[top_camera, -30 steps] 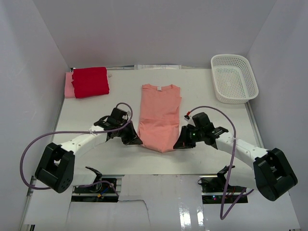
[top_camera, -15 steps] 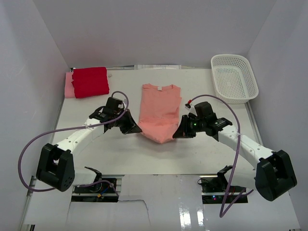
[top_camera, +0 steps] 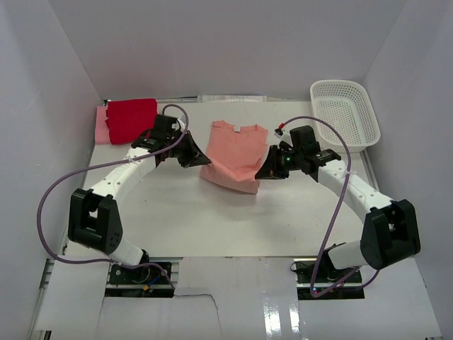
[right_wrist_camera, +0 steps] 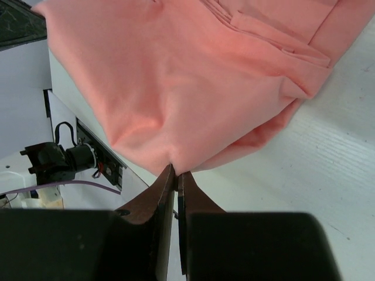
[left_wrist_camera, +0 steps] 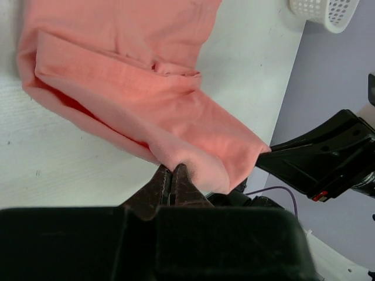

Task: Fold and stack the t-shirts
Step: Fold the long partially folded tshirt into a neat square

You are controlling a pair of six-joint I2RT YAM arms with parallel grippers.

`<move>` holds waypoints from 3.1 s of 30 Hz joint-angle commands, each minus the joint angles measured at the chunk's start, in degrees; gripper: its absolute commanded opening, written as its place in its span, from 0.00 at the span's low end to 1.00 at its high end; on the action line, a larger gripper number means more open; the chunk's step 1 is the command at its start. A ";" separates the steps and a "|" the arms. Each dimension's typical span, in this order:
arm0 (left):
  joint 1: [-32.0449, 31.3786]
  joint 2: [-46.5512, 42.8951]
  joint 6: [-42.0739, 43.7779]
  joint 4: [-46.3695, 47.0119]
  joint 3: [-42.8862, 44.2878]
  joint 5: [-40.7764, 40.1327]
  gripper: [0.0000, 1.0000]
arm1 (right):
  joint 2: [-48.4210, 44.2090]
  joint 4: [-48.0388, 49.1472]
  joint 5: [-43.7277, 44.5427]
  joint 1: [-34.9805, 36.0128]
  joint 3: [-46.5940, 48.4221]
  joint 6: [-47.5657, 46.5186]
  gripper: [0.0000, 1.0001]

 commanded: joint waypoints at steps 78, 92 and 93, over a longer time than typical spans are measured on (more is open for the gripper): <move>4.59 68.76 -4.90 35.62 61.33 3.96 0.03 | 59.84 16.53 -7.53 -18.74 50.74 1.88 0.08; 4.15 58.84 1.60 28.50 47.79 -3.68 0.83 | 56.34 20.12 -3.75 -17.86 46.45 -0.93 0.67; 4.15 57.87 1.77 28.59 47.17 -4.21 0.84 | 53.72 22.31 -3.31 -17.86 42.60 -0.84 0.69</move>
